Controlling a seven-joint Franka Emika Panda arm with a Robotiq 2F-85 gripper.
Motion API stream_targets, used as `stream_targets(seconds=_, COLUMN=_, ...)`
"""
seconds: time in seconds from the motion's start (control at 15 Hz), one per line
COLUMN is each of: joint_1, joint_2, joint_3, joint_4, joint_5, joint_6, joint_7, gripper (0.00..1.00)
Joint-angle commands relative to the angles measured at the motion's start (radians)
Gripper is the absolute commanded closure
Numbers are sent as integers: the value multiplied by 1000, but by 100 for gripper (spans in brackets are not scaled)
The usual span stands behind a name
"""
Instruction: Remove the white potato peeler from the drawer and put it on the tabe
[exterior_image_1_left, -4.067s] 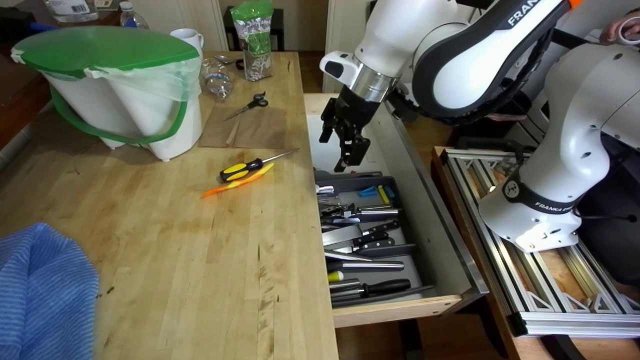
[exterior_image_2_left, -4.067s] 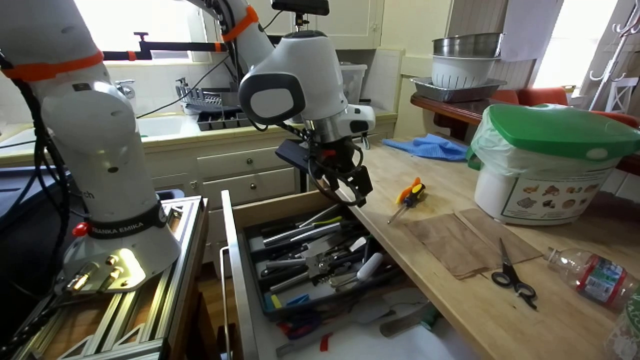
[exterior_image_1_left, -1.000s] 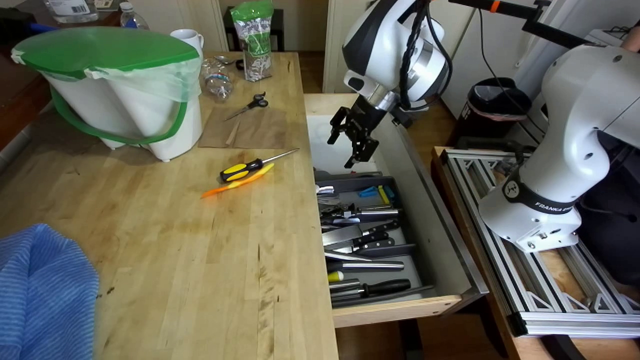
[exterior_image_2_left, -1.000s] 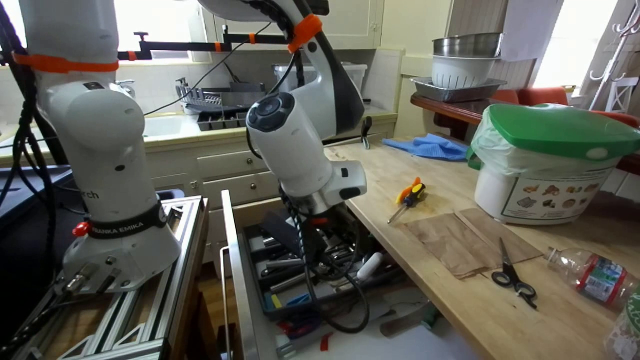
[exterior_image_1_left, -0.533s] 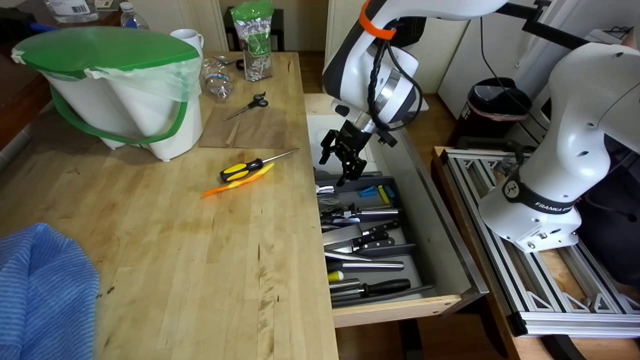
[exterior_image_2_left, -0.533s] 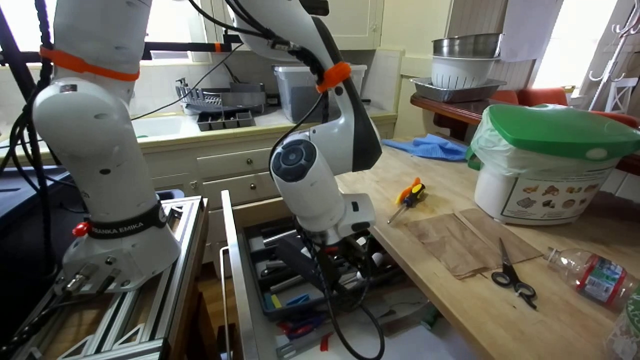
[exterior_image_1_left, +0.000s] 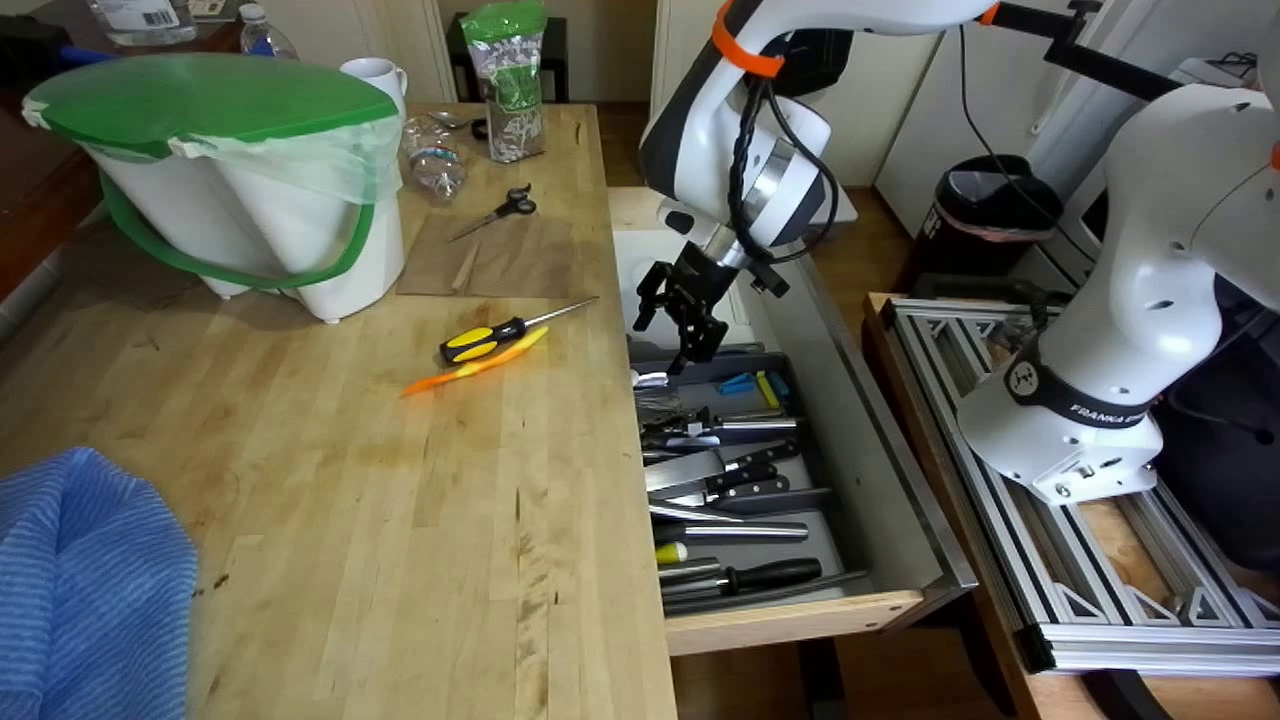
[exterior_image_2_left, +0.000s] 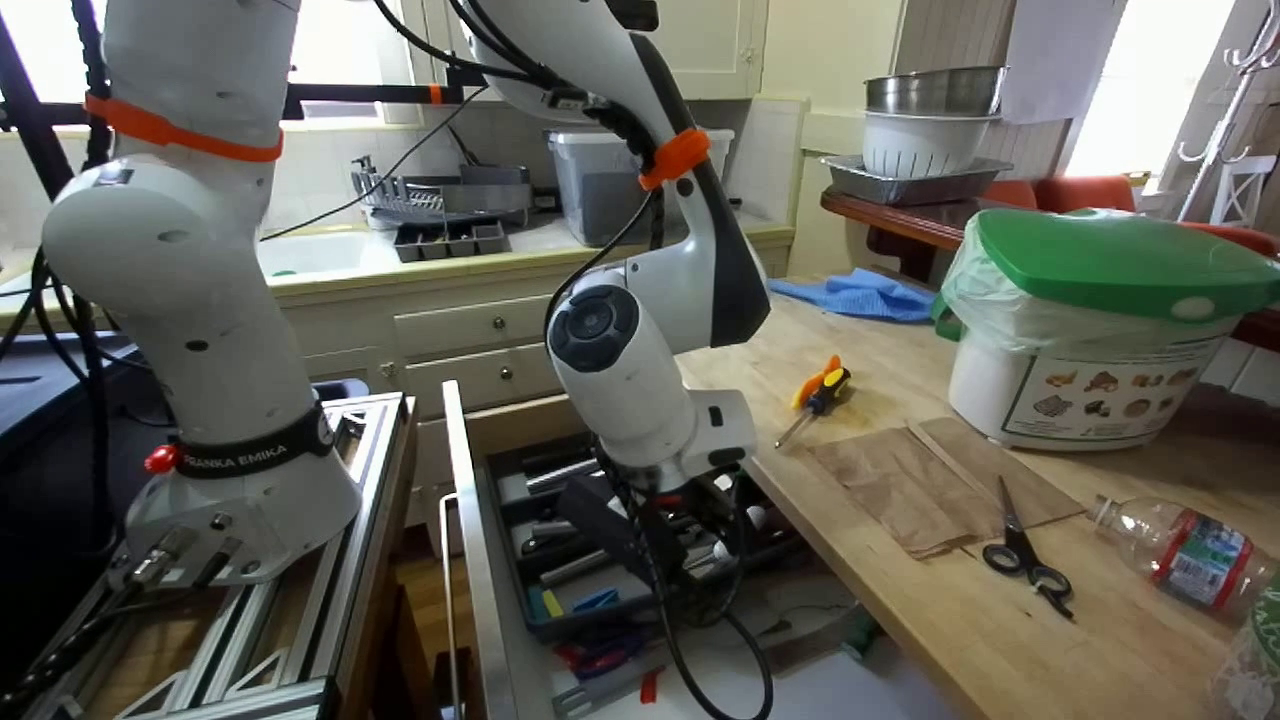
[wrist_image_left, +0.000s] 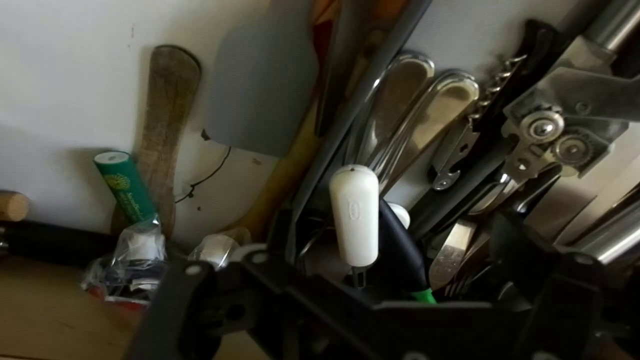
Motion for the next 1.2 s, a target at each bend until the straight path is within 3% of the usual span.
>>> stream_targets(seconds=0.0, joint_1=0, joint_2=18, joint_3=2, joint_4=19, joint_5=14, joint_6=-3, joint_7=-45, gripper=0)
stream_targets(seconds=0.47, joint_1=-30, joint_2=89, joint_3=7, joint_4=77, joint_5=38, joint_6=-93, joint_7=-179, gripper=0)
stream_targets(seconds=0.53, joint_1=-133, joint_2=77, joint_3=104, joint_4=86, joint_5=22, joint_6=-72, joint_7=-208, gripper=0)
stream_targets(seconds=0.8, joint_1=-212, joint_2=110, joint_3=170, joint_4=117, joint_5=32, joint_6=-72, joint_7=-274, gripper=0)
stream_targets(seconds=0.93, joint_1=-244, joint_2=125, joint_3=190, joint_4=129, joint_5=33, joint_6=-75, joint_7=-295, gripper=0)
stream_targets(seconds=1.0, joint_1=-222, joint_2=137, joint_3=163, joint_4=133, joint_5=49, joint_6=-95, joint_7=-313, gripper=0)
stream_targets(seconds=1.13, joint_1=-271, joint_2=140, joint_3=203, joint_4=142, joint_5=49, joint_6=-100, joint_7=-349, gripper=0)
